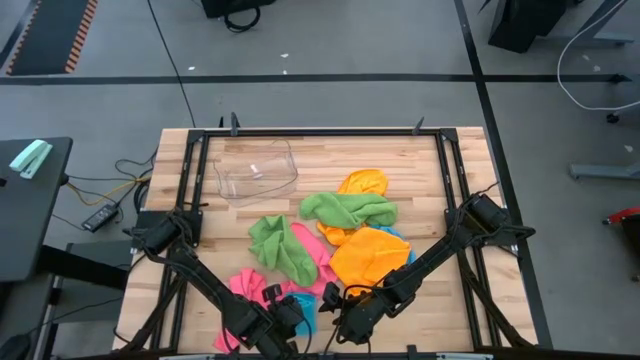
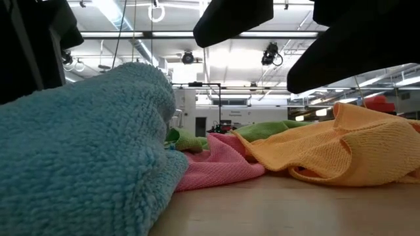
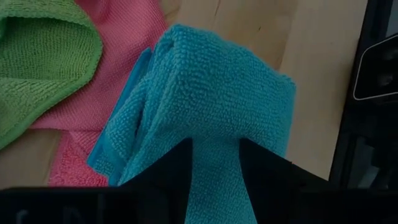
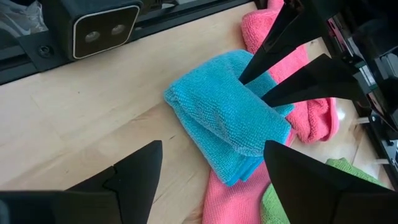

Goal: Fold microfiber towels
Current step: Put the left blue microfiber towel into the transparent bin

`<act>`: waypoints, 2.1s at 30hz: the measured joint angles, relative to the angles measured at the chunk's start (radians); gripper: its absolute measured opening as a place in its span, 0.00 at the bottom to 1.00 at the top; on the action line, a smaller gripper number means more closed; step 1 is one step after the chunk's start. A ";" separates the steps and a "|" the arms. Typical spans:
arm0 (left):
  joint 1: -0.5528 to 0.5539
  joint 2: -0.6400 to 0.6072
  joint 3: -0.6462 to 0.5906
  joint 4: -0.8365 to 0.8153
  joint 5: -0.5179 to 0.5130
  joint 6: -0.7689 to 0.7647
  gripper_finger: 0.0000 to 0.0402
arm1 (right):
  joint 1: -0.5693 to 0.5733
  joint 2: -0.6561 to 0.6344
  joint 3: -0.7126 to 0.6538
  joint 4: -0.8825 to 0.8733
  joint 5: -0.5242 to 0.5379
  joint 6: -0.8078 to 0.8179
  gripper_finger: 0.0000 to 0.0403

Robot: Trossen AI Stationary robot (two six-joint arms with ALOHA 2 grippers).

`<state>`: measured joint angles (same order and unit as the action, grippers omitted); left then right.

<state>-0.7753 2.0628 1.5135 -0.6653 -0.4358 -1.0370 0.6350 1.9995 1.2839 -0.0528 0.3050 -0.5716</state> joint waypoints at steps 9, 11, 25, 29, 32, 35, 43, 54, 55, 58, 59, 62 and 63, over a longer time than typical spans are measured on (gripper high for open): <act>0.000 0.000 0.046 -0.010 0.038 0.030 0.36 | 0.002 0.000 0.000 0.006 0.000 0.041 0.72; -0.001 0.000 0.092 -0.046 0.031 0.054 0.36 | 0.003 0.001 0.000 0.001 0.000 0.049 0.72; -0.012 -0.001 0.128 -0.114 0.005 0.228 0.40 | 0.009 0.006 0.000 0.047 0.012 -0.066 0.72; 0.001 -0.001 0.079 -0.117 0.009 0.196 0.39 | 0.003 0.055 0.000 0.094 0.089 -0.152 0.72; 0.008 -0.001 0.036 -0.123 0.010 0.176 0.37 | 0.010 0.100 0.006 0.130 0.167 -0.233 0.72; 0.020 -0.001 -0.010 -0.101 0.003 0.147 0.35 | 0.025 0.136 0.043 0.138 0.240 -0.321 0.72; 0.043 -0.002 -0.099 0.002 -0.008 0.124 0.34 | 0.018 0.151 0.053 0.147 0.261 -0.539 0.72; 0.047 0.002 -0.100 -0.022 -0.008 0.079 0.32 | -0.019 0.230 0.057 0.233 0.221 -0.620 0.71; 0.047 0.002 -0.100 -0.023 -0.008 0.078 0.32 | -0.020 0.231 0.057 0.240 0.220 -0.627 0.71; 0.047 0.003 -0.100 -0.023 -0.008 0.077 0.32 | -0.020 0.233 0.058 0.256 0.208 -0.663 0.71; 0.047 0.003 -0.100 -0.022 -0.008 0.077 0.33 | -0.020 0.234 0.061 0.253 0.196 -0.674 0.71; 0.047 0.003 -0.100 -0.022 -0.008 0.077 0.33 | -0.030 0.235 0.066 0.249 0.130 -0.689 0.71; 0.047 0.003 -0.100 -0.022 -0.007 0.078 0.33 | -0.036 0.235 0.066 0.249 0.106 -0.690 0.71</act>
<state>-0.7279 2.0663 1.4136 -0.6872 -0.4431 -0.9592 0.5988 2.2341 1.3499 0.1963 0.4111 -1.2613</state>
